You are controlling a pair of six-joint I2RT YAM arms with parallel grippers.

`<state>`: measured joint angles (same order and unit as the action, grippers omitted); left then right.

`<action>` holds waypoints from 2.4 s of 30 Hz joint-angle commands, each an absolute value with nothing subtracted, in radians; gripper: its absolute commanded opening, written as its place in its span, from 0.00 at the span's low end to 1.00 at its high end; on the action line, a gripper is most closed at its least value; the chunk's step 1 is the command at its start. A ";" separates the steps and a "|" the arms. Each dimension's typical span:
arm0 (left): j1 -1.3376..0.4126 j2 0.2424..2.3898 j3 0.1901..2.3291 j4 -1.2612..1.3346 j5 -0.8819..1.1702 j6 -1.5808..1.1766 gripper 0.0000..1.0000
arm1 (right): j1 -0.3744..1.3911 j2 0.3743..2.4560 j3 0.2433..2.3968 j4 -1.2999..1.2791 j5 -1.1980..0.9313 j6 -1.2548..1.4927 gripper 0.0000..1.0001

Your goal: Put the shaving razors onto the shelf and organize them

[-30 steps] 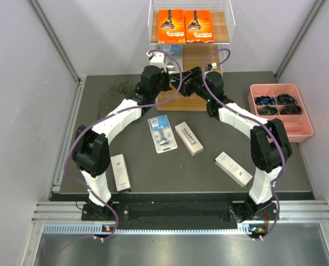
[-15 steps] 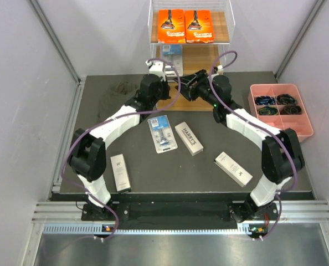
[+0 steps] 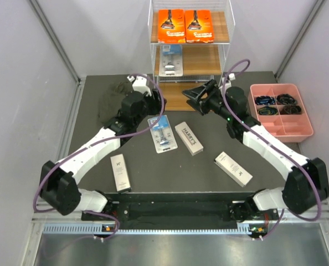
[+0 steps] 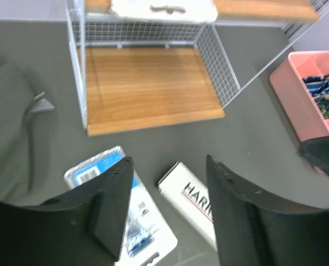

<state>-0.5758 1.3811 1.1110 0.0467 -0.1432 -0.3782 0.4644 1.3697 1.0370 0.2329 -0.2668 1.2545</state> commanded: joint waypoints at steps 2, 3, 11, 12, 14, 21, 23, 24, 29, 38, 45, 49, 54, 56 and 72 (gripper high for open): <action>-0.575 1.284 1.005 -0.040 -0.161 -0.443 0.67 | 0.491 1.233 0.960 0.103 -0.222 1.129 0.74; -0.575 1.275 0.991 -0.046 -0.155 -0.454 0.72 | 0.495 1.217 0.939 0.080 -0.206 1.120 0.77; -0.575 1.187 0.861 -0.139 -0.141 -0.515 0.96 | 0.520 0.962 0.786 -0.141 -0.115 1.031 0.94; -0.575 1.183 0.848 -0.143 -0.143 -0.526 0.96 | 0.520 0.936 0.747 -0.175 -0.101 1.028 0.95; -0.574 1.170 0.819 -0.144 -0.143 -0.537 0.98 | 0.520 0.885 0.710 -0.216 -0.086 1.023 0.97; -0.574 1.244 0.833 -0.198 -0.130 -0.590 0.99 | 0.520 0.698 0.565 -0.317 -0.051 1.040 0.99; -0.574 1.293 0.868 -0.212 -0.118 -0.594 0.99 | 0.520 0.681 0.549 -0.328 -0.048 1.042 0.99; -0.574 1.310 0.882 -0.224 -0.117 -0.607 0.99 | 0.520 0.677 0.548 -0.328 -0.045 1.040 0.99; -0.575 1.433 0.981 -0.282 -0.077 -0.630 0.93 | 0.520 0.709 0.563 -0.336 -0.048 1.023 0.99; -0.574 1.643 1.117 -0.313 -0.026 -0.675 0.74 | 0.520 0.749 0.563 -0.288 -0.077 1.040 0.99; -0.574 1.767 1.184 -0.324 -0.023 -0.706 0.54 | 0.520 0.746 0.549 -0.282 -0.078 1.043 0.99; -0.574 1.818 1.226 -0.348 -0.052 -0.722 0.51 | 0.520 0.741 0.542 -0.278 -0.080 1.048 0.99; -0.572 1.856 1.244 -0.354 -0.097 -0.739 0.50 | 0.520 0.735 0.532 -0.276 -0.081 1.048 0.99; -0.574 1.867 1.259 -0.370 -0.124 -0.741 0.50 | 0.520 0.733 0.528 -0.275 -0.081 1.048 0.99; -0.571 1.991 1.339 -0.446 -0.170 -0.764 0.04 | 0.520 0.732 0.471 -0.224 -0.106 1.077 0.99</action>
<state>-0.5735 1.9564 1.3315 -0.4274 -0.1581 -0.7513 0.5133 0.7456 0.4709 -0.2798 -0.0925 1.0668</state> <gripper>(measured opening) 0.202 0.987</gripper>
